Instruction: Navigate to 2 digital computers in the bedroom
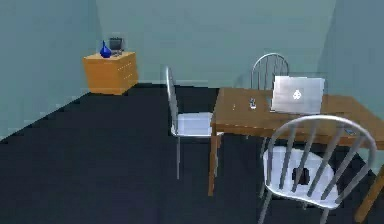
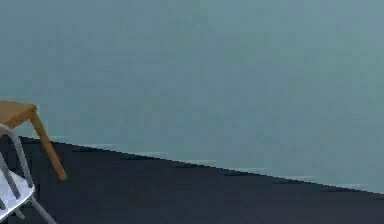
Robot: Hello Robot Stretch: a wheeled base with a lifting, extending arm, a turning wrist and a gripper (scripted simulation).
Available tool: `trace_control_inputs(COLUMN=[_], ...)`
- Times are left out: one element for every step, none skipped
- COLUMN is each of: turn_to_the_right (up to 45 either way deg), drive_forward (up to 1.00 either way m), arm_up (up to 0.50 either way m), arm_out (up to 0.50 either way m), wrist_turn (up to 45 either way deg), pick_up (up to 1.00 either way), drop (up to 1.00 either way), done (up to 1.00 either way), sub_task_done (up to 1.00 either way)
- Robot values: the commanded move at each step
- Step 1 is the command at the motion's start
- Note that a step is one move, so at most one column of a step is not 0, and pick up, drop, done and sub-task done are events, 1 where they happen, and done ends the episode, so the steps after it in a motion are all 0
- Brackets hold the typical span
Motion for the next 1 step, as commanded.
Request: trace_control_inputs(turn_to_the_right=[45.0], drive_forward=[0.00], arm_up=[0.00], arm_out=[0.00], wrist_turn=[0.0], pick_up=[0.00], drop=[0.00], done=[0.00], sub_task_done=[0.00])
